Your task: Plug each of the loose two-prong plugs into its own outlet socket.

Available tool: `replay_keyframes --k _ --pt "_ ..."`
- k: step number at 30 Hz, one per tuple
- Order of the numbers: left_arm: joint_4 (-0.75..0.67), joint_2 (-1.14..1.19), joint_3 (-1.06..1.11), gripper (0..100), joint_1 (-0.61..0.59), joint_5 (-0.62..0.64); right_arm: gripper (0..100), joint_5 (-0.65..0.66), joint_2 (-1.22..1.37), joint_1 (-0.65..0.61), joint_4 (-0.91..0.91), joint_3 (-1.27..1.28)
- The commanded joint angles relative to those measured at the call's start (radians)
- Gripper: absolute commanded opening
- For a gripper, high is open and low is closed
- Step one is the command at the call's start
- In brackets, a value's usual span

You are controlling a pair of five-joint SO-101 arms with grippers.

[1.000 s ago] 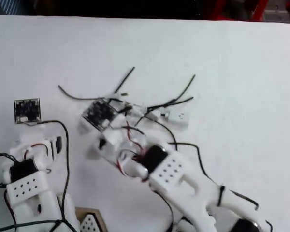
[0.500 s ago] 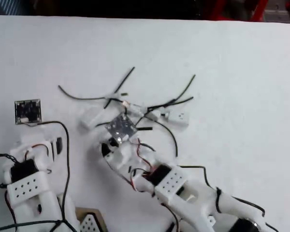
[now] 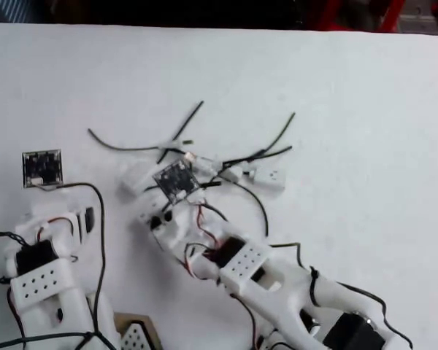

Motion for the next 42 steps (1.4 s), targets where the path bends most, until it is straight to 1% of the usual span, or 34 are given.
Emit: replay_keyframes --k 1,11,16,23,29,33,42 --pt "-0.023 -0.021 -0.005 26 -0.002 0.009 1.6 -0.011 0.002 -0.012 0.008 -0.061" --pt "-0.023 -0.021 -0.005 26 -0.002 0.009 1.6 -0.011 0.015 -0.044 0.015 -0.087" --pt "-0.023 -0.021 -0.003 26 -0.002 0.009 1.6 -0.011 0.004 -0.042 0.082 -0.091" --pt "-0.023 -0.021 -0.003 26 -0.002 0.009 1.6 -0.009 0.013 -0.038 0.09 -0.086" --pt "-0.023 -0.021 -0.003 26 -0.002 0.008 1.6 -0.009 -0.059 -0.036 0.145 -0.083" --pt "-0.023 -0.021 -0.003 26 -0.002 0.008 1.6 -0.009 -0.11 -0.036 0.153 -0.06" --pt "-0.023 -0.021 -0.003 26 -0.002 0.008 1.6 -0.009 -0.059 -0.036 0.12 -0.052"
